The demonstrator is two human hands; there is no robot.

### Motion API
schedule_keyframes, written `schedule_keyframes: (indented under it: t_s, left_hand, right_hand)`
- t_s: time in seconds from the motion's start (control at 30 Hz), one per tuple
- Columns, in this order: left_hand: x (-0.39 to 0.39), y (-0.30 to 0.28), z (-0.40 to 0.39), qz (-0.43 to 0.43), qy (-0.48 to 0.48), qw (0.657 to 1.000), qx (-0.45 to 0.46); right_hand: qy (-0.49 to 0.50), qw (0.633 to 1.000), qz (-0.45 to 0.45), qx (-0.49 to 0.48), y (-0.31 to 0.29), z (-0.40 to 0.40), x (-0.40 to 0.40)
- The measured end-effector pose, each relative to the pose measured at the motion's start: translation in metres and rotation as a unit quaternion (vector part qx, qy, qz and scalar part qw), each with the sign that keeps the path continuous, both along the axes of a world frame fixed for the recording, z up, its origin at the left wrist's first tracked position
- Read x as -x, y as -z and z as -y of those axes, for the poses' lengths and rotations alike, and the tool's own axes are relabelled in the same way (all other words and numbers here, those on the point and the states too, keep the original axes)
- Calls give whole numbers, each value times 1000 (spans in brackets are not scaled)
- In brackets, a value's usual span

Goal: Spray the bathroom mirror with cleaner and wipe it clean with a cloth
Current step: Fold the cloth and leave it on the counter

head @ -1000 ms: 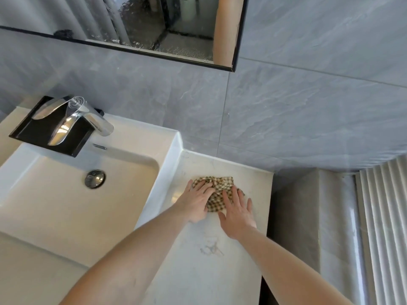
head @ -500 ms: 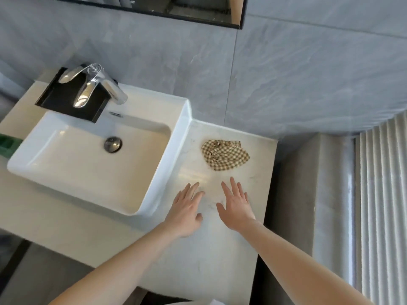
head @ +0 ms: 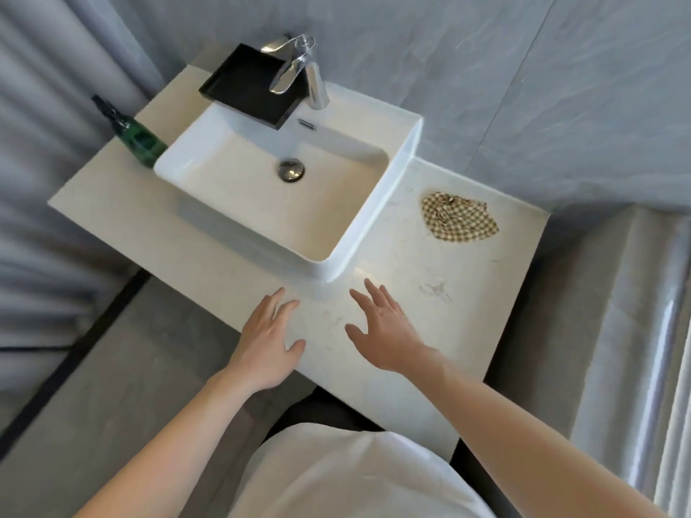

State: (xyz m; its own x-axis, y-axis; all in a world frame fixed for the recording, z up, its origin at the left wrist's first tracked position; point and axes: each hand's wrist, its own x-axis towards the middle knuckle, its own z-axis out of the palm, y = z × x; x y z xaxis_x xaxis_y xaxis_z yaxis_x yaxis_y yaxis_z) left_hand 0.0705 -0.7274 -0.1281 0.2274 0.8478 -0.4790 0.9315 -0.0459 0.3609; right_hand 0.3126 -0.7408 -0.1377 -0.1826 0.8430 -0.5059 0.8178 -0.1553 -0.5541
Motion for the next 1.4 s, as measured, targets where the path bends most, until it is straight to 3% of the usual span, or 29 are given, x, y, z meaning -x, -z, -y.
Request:
schedule_keyframes:
  t_s: [0.4,0.77,1.4]
  left_hand:
    - [132,-21,-51,6,-94,995,-41]
    - [288,-30,-200,-54,-26,998,10]
    - [336,-17,-377,-20,-94,995,-5]
  right_hand:
    - [-73,997,13,-18,-32,-60,112]
    - [-16,999,30,-22,-37,-165,243]
    - [21,995,93,-3,-29,-259,282]
